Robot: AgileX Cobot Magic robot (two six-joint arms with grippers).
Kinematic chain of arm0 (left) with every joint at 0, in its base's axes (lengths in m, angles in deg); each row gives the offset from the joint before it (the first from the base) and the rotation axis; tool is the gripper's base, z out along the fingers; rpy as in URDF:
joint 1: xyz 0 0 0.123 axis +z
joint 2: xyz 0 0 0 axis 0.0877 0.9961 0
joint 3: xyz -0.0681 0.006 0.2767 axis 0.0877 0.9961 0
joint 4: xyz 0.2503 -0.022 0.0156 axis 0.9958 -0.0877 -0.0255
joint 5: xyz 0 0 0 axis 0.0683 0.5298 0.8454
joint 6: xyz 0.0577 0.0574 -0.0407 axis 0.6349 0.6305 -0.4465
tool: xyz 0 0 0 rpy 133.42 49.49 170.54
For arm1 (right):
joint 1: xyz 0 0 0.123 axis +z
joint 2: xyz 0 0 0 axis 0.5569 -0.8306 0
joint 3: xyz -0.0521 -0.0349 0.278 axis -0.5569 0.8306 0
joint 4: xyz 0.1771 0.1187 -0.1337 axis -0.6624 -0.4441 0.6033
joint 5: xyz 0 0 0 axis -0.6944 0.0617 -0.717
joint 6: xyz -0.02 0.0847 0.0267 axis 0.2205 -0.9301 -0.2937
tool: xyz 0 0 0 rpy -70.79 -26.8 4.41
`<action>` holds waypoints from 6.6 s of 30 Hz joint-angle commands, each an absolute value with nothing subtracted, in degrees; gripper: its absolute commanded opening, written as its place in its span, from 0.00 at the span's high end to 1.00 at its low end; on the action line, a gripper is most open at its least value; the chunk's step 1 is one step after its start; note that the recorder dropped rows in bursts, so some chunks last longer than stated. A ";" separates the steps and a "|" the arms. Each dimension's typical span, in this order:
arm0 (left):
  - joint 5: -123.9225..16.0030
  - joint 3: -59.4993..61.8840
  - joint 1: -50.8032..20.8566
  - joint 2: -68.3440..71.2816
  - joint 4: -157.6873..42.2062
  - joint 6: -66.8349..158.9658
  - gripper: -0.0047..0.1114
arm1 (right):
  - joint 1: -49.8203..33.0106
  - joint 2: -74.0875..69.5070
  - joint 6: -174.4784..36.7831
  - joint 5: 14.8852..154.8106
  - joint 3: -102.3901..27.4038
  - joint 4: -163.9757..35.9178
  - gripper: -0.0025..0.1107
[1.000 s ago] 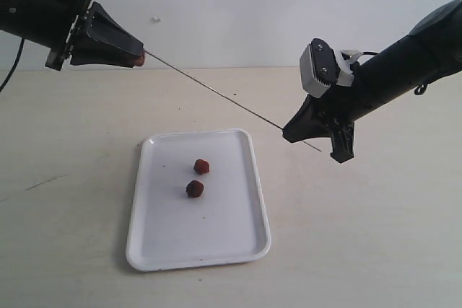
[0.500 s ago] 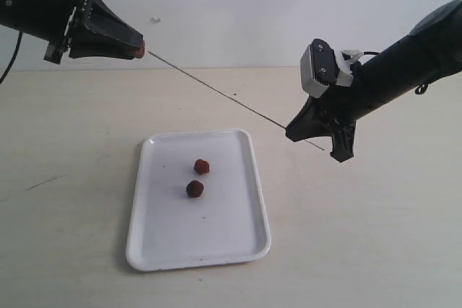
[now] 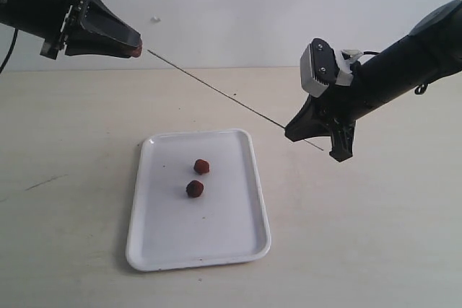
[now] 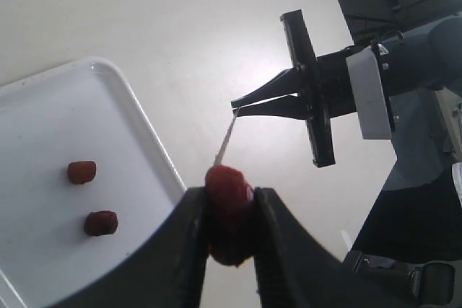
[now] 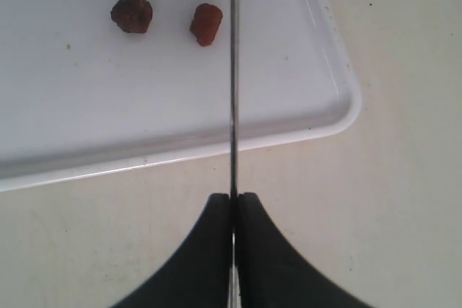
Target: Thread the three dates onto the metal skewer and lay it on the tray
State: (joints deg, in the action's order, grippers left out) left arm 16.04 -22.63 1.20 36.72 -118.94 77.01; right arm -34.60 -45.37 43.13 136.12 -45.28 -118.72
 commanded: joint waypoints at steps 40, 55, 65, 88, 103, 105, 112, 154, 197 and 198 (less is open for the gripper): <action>16.00 -22.76 -1.05 40.27 -120.05 82.54 0.76 | -26.64 -44.58 37.35 124.68 -45.71 -108.03 0.98; 14.23 -22.76 -5.43 40.27 -119.39 82.54 0.76 | -26.53 -41.16 35.91 126.87 -45.71 -113.46 0.98; 10.83 -22.76 -6.25 40.27 -116.75 82.54 0.76 | -26.53 -41.16 38.36 129.11 -45.71 -116.64 0.98; 7.12 -22.76 -6.25 39.20 -118.32 83.17 0.39 | -26.53 -41.27 29.79 123.49 -45.71 -118.53 0.98; 6.07 -22.76 -2.22 36.70 -111.62 83.59 0.39 | -26.53 -41.27 24.67 120.30 -45.71 -128.79 0.98; 6.48 -22.19 -2.64 36.91 -110.80 83.61 0.39 | -26.67 -41.27 20.77 118.06 -45.71 -128.26 0.98; 5.58 -20.72 -8.24 38.48 -107.57 83.61 0.39 | -33.06 -41.27 10.92 121.09 -45.71 -126.68 0.98; -10.08 -20.72 -29.85 54.29 -68.75 40.09 0.39 | -42.25 -41.27 8.85 130.56 -45.71 -132.71 0.98; -10.33 -20.72 -29.24 55.37 -68.86 40.07 0.69 | -42.14 -41.27 9.90 131.62 -45.71 -133.52 0.98; -10.05 -20.72 -29.13 54.97 -68.86 40.16 0.69 | -42.14 -41.27 9.90 131.62 -45.71 -133.52 0.98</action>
